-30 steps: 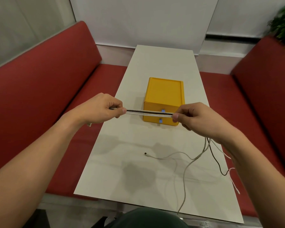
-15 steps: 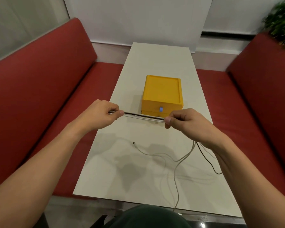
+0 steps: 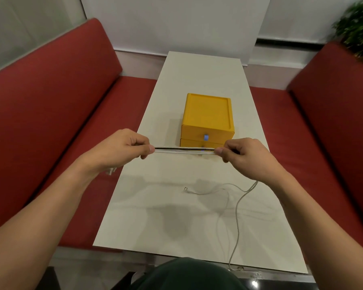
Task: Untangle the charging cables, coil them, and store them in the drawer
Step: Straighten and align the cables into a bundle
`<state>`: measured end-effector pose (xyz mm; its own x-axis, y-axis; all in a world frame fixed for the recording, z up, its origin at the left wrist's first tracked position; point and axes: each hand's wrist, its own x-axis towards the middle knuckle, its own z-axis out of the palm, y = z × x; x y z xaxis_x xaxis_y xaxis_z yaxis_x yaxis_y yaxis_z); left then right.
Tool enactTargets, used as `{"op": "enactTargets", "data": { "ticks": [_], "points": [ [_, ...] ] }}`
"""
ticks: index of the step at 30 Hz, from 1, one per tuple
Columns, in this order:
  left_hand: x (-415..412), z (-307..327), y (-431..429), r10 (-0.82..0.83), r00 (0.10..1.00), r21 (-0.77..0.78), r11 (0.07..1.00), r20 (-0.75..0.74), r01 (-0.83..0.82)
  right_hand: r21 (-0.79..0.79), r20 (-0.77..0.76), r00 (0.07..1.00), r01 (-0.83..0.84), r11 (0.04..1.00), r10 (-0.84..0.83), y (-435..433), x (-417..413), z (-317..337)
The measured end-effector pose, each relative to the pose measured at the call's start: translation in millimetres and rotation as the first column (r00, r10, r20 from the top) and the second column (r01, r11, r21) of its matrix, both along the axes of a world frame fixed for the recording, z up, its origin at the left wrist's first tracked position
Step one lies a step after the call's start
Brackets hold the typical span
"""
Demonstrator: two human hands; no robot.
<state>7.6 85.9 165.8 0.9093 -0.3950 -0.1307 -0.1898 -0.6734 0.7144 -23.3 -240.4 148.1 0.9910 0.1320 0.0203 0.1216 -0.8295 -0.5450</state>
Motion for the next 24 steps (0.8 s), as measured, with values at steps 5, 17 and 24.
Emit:
{"op": "enactTargets", "data": {
  "ticks": [5, 17, 24],
  "points": [
    [0, -20, 11, -0.093, 0.971, -0.086, 0.993, -0.22, 0.075, 0.195, -0.082, 0.989, -0.104, 0.975, 0.122, 6, -8, 25],
    [3, -29, -17, -0.331, 0.851, -0.217, 0.94, -0.408, 0.262, 0.22, -0.127, 0.969, -0.179, 0.959, 0.21, 11, -5, 35],
    [-6, -7, -86, -0.361, 0.901, -0.449, 0.864, -0.241, 0.226, 0.238, -0.105, 0.973, -0.175, 0.955, 0.204, 9, -3, 49]
  ]
}}
